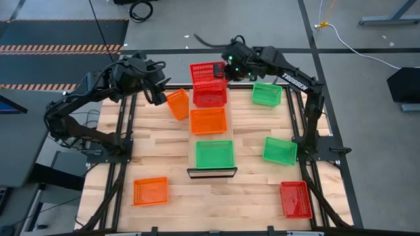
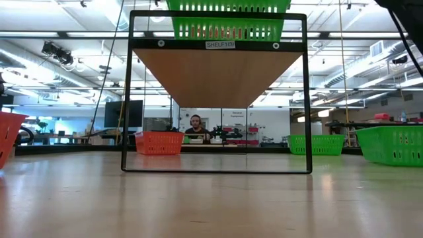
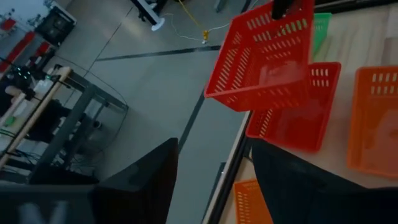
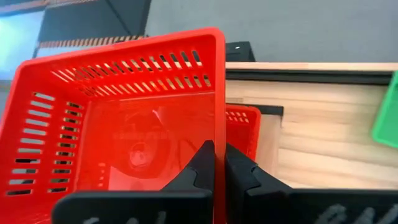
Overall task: Stack baskets on shelf by color
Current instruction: Stack the left red basket on top of the red basket on the shelf
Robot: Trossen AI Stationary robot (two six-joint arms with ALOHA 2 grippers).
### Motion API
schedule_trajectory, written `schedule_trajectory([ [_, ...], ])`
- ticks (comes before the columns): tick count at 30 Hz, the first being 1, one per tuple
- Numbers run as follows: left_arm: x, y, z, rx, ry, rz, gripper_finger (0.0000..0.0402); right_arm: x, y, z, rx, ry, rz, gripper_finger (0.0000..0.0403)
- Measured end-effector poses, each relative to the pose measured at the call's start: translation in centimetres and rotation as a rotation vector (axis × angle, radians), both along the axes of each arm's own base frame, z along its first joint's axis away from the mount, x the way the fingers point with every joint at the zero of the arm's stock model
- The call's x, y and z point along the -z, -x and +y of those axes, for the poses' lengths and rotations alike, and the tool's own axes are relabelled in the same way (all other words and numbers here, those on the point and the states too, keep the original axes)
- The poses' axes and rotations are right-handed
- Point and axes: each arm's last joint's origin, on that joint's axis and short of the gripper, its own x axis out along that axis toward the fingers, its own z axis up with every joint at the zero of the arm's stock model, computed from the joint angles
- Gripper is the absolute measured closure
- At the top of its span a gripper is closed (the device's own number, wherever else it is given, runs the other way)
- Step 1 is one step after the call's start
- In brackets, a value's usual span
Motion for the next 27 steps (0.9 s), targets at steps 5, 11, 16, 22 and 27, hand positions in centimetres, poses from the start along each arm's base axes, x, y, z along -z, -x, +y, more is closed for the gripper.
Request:
schedule_trajectory([
  [5, 0.0, 0.0, 0.0, -0.022, 0.029, -0.034, 0.0204, 0.3, -0.2, 0.9, 0.052, -0.005, 0.019, 0.039],
  [11, 0.0, 0.0, 0.0, -0.035, 0.049, -0.056, 0.0211, 0.5, -0.1, 1.7, 0.107, -0.017, 0.042, 0.0391],
  [16, 0.0, 0.0, 0.0, -0.043, 0.064, -0.073, 0.0212, 1.6, -1.2, 1.6, 0.088, -0.028, 0.068, 0.0392],
  [22, 0.1, 0.0, 0.0, -0.039, 0.072, -0.074, 0.0214, 3.7, -3.0, 1.1, 0.048, -0.064, 0.122, 0.0392],
  [27, 0.1, 0.5, -0.2, -0.045, 0.084, -0.063, 0.0219, 3.9, -3.1, 1.0, 0.054, -0.054, 0.132, 0.0392],
])
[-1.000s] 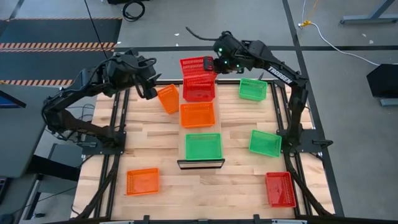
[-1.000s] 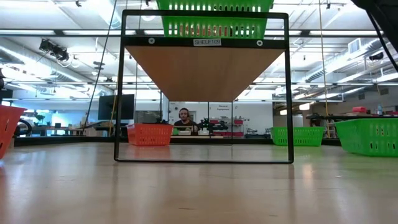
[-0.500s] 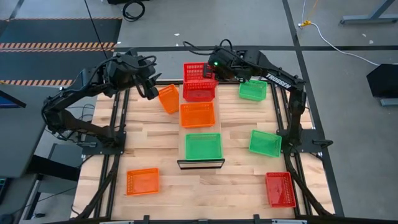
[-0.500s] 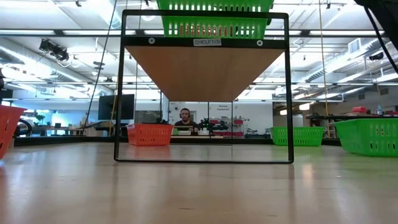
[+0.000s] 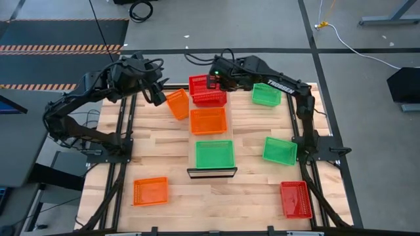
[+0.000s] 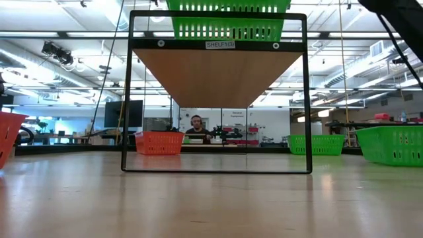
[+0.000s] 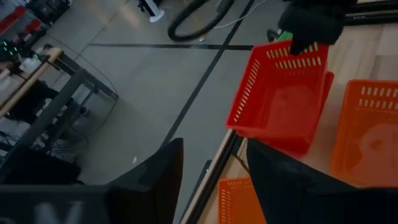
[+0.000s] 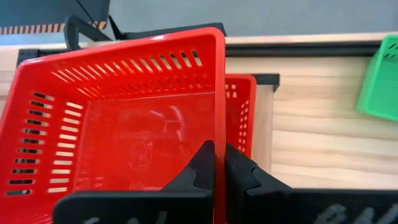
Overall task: Stack baskets on shelf by color
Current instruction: Stack the left red basket on top of the red basket on the shelf
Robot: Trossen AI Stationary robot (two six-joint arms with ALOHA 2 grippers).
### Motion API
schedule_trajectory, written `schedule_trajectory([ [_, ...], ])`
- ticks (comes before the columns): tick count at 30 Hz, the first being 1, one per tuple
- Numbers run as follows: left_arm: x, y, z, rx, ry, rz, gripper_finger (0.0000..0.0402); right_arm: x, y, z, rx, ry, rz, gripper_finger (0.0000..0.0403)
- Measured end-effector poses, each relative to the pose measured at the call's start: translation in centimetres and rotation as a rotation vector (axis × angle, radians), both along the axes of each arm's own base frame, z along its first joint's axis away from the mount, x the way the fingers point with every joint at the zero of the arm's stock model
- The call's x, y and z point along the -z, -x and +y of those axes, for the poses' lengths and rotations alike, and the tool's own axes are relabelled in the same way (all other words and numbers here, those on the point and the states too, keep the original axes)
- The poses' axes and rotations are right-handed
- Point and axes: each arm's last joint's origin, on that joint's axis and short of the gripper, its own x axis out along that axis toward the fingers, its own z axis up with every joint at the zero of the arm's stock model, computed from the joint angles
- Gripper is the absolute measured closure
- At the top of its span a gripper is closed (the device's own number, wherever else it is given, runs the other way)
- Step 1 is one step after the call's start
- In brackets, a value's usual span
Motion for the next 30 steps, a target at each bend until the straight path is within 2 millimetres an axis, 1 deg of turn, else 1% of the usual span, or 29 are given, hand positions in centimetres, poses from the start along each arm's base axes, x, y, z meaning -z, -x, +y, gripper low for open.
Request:
schedule_trajectory([
  [6, -0.07, 0.41, -0.12, -0.007, 0.01, -0.006, 0.0221, 0.26, 0.64, -0.17, 0.005, -0.032, 0.056, 0.0392],
  [10, -0.06, 0.39, -0.12, -0.015, 0.021, -0.018, 0.0225, 0.23, 0.63, -0.19, 0.041, -0.011, 0.05, 0.0392],
  [20, -0.07, 0.39, -0.11, -0.016, 0.021, -0.02, 0.023, 0.25, 0.67, -0.15, 0.081, -0.03, 0.034, 0.0391],
  [24, -0.07, 0.39, -0.11, -0.019, 0.025, -0.024, 0.023, 0.25, 0.67, -0.17, 0.081, -0.024, 0.036, 0.038],
  [30, -0.06, 0.36, -0.15, -0.016, 0.048, -0.043, 0.023, 0.24, 0.66, -0.19, 0.085, -0.025, 0.032, 0.0349],
])
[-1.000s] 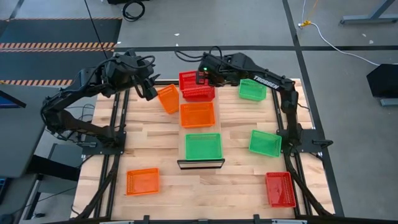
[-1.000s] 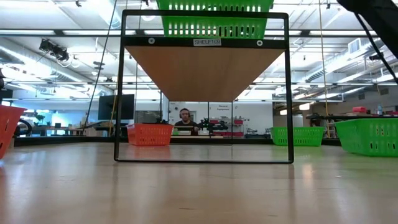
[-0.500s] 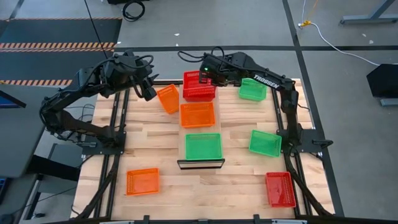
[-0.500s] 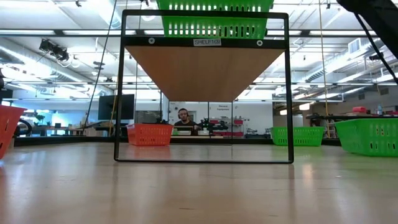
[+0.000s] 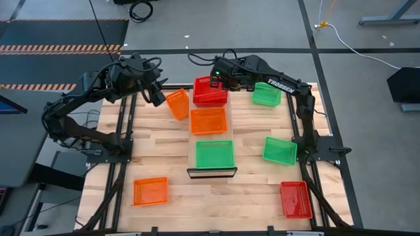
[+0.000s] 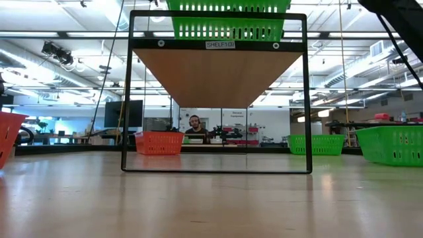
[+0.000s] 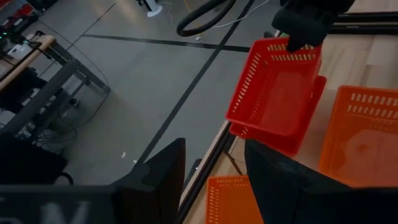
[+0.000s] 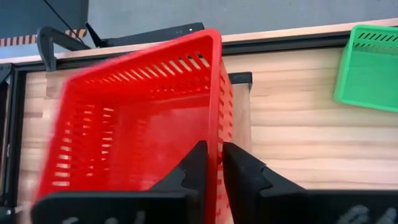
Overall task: Stack baskets on shelf by color
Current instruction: Stack the left red basket on top of the red basket on the shelf
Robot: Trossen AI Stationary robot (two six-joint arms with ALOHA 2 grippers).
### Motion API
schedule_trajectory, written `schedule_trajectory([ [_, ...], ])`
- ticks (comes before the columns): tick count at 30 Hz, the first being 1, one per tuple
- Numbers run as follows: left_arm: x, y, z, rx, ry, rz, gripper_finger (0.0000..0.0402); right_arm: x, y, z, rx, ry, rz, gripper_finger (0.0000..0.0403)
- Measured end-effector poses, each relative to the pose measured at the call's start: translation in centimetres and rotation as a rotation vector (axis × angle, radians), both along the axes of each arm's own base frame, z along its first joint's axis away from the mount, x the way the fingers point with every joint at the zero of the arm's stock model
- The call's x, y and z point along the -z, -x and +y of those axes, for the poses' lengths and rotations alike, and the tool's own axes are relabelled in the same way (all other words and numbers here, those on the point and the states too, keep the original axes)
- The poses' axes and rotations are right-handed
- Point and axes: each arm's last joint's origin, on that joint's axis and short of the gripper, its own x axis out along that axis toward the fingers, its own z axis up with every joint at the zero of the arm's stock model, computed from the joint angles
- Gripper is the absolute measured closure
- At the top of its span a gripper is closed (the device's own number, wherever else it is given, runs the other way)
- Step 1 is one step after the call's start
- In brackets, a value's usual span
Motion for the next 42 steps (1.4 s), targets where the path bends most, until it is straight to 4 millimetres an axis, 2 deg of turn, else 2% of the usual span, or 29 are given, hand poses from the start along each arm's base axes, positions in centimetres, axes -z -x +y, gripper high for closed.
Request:
schedule_trajectory([
  [6, 0.0, 0.0, 0.0, 0.001, 0.0, 0.0, 0.023, 0.0, -0.1, 0.0, -0.002, 0.002, -0.011, 0.0322],
  [11, 0.0, 0.0, 0.0, 0.002, 0.001, 0.001, 0.023, -0.2, -0.4, -0.1, -0.031, 0.02, -0.026, 0.0319],
  [14, 0.0, 0.0, 0.0, 0.002, 0.001, 0.0, 0.023, -0.2, -0.3, -0.1, -0.029, 0.026, -0.023, 0.0331],
  [20, 0.0, 0.0, 0.0, 0.002, 0.001, 0.0, 0.023, -0.1, -0.1, 0.0, -0.043, 0.023, 0.007, 0.0388],
  [22, 0.0, 0.0, 0.0, 0.002, 0.001, 0.0, 0.023, 0.1, 0.0, 0.0, -0.046, 0.012, 0.017, 0.0395],
  [32, 0.1, 0.0, 0.0, 0.002, 0.003, 0.005, 0.023, 3.1, -1.3, 0.1, -0.06, -0.054, 0.04, 0.0309],
  [39, 0.1, 0.0, 0.0, 0.002, 0.006, 0.016, 0.023, 3.2, -1.4, 0.1, -0.067, -0.029, 0.04, 0.0311],
  [42, 0.1, 0.0, 0.0, 0.002, 0.006, 0.017, 0.023, 2.8, -1.3, 0.1, -0.127, 0.002, 0.05, 0.0311],
])
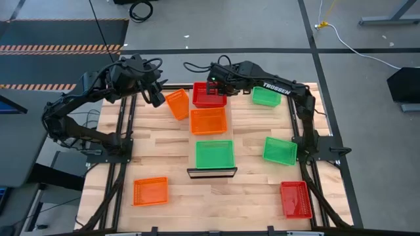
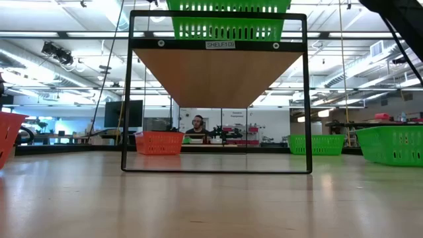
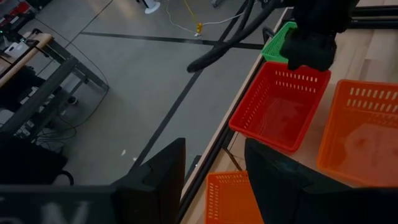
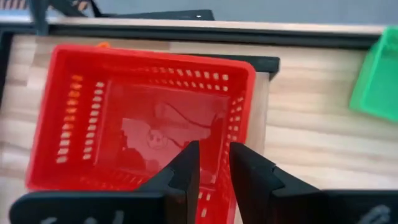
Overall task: Stack baskets on shelf by color
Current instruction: Stack the left red basket on top of the red basket on the shelf, then stack the top orange basket on top of the orange basket on the shelf
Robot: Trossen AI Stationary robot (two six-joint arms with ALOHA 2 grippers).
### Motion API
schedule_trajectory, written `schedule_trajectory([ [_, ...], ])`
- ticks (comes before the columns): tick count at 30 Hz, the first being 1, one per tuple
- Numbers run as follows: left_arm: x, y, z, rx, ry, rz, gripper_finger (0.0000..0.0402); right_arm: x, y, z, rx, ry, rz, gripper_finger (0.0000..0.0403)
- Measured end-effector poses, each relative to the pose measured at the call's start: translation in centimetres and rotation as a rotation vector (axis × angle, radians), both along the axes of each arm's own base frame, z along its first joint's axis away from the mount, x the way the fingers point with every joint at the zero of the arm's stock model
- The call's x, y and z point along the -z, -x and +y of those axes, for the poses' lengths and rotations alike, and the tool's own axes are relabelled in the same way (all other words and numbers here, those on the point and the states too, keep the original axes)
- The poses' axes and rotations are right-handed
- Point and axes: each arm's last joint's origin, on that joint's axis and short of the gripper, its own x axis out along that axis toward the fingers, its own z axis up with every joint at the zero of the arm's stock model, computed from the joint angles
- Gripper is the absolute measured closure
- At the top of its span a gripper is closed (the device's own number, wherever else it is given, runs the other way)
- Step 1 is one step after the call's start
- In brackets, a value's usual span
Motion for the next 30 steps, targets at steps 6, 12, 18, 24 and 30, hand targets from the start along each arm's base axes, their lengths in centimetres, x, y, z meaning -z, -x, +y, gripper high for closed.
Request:
schedule_trajectory([
  [6, 0.6, 0.2, -0.1, 0.005, 0.014, 0.061, 0.023, -1.4, 1.3, -0.3, -0.136, 0.041, 0.035, 0.0312],
  [12, 5.6, -0.5, 1.6, 0.036, 0.174, 0.219, 0.023, -4.8, 4.1, 0.8, -0.294, 0.127, 0.034, 0.0311],
  [18, 12.1, -0.9, 4.0, 0.105, 0.328, 0.341, 0.023, -8.4, 8.6, 2.3, -0.359, 0.184, 0.024, 0.0312],
  [24, 16.6, -1.3, 4.8, 0.376, 0.378, 0.349, 0.023, -11.3, 13.3, 4.0, -0.385, 0.225, -0.005, 0.0311],
  [30, 20.4, -1.2, 5.6, 0.397, 0.371, 0.312, 0.023, -13.3, 17.4, 5.4, -0.341, 0.261, -0.063, 0.0313],
])
